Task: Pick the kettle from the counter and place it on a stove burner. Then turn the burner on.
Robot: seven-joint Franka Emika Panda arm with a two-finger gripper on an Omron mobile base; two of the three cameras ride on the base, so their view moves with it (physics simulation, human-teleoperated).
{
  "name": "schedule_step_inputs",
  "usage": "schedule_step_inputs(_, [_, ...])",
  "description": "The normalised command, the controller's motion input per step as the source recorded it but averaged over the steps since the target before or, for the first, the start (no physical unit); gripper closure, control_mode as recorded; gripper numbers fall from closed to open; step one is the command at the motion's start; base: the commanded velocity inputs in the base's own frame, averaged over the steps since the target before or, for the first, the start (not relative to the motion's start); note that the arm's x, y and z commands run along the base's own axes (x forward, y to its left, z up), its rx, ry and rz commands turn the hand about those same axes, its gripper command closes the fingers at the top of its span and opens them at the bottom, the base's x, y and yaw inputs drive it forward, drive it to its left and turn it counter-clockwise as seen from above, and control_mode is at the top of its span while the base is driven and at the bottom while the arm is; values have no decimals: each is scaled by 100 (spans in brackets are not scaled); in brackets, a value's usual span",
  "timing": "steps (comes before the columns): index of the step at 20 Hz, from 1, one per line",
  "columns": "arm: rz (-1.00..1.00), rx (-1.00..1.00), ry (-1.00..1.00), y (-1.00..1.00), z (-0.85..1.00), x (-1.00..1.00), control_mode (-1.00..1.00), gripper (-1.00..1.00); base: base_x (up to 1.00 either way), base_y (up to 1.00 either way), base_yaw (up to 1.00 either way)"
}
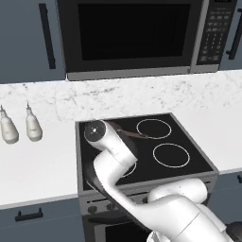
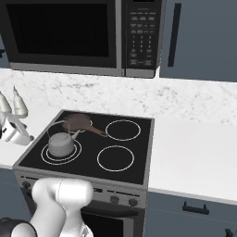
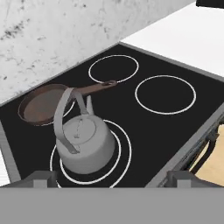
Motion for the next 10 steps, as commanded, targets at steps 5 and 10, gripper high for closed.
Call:
schedule_step_inputs(5, [4, 0, -13, 2, 0, -11, -100, -100, 0, 0, 0])
schedule_step_inputs(10, [16, -16, -3, 80, -49, -58, -100, -100, 0, 0, 0])
